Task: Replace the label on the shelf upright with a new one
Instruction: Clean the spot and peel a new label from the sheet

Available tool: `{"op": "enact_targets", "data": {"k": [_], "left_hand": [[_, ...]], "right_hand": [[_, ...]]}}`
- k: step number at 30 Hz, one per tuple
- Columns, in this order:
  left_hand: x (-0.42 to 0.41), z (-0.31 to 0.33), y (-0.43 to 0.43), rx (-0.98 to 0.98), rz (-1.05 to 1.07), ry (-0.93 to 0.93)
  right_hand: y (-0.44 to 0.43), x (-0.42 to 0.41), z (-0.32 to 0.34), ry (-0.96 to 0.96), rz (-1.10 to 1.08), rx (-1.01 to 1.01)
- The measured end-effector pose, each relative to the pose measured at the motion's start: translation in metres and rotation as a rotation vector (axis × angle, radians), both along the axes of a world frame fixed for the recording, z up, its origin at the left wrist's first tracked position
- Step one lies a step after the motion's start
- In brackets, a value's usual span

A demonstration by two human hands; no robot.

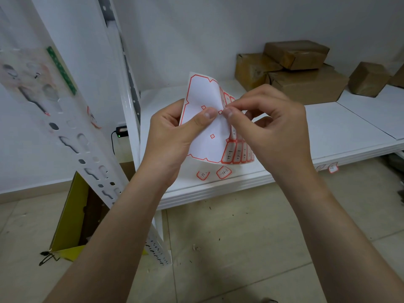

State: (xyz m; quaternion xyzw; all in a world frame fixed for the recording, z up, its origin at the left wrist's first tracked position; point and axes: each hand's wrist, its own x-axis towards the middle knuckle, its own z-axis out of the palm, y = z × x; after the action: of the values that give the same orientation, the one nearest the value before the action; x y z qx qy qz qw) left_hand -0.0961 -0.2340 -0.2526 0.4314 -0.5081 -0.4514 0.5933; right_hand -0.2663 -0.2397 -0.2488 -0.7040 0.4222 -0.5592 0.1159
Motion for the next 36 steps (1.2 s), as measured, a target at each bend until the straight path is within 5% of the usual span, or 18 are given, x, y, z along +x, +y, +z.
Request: {"op": "enact_targets", "data": {"k": [36], "left_hand": [[-0.001, -0.011, -0.009, 0.090, 0.134, -0.119]], "right_hand": [[0.001, -0.008, 0.005, -0.120, -0.262, 0.191]]}}
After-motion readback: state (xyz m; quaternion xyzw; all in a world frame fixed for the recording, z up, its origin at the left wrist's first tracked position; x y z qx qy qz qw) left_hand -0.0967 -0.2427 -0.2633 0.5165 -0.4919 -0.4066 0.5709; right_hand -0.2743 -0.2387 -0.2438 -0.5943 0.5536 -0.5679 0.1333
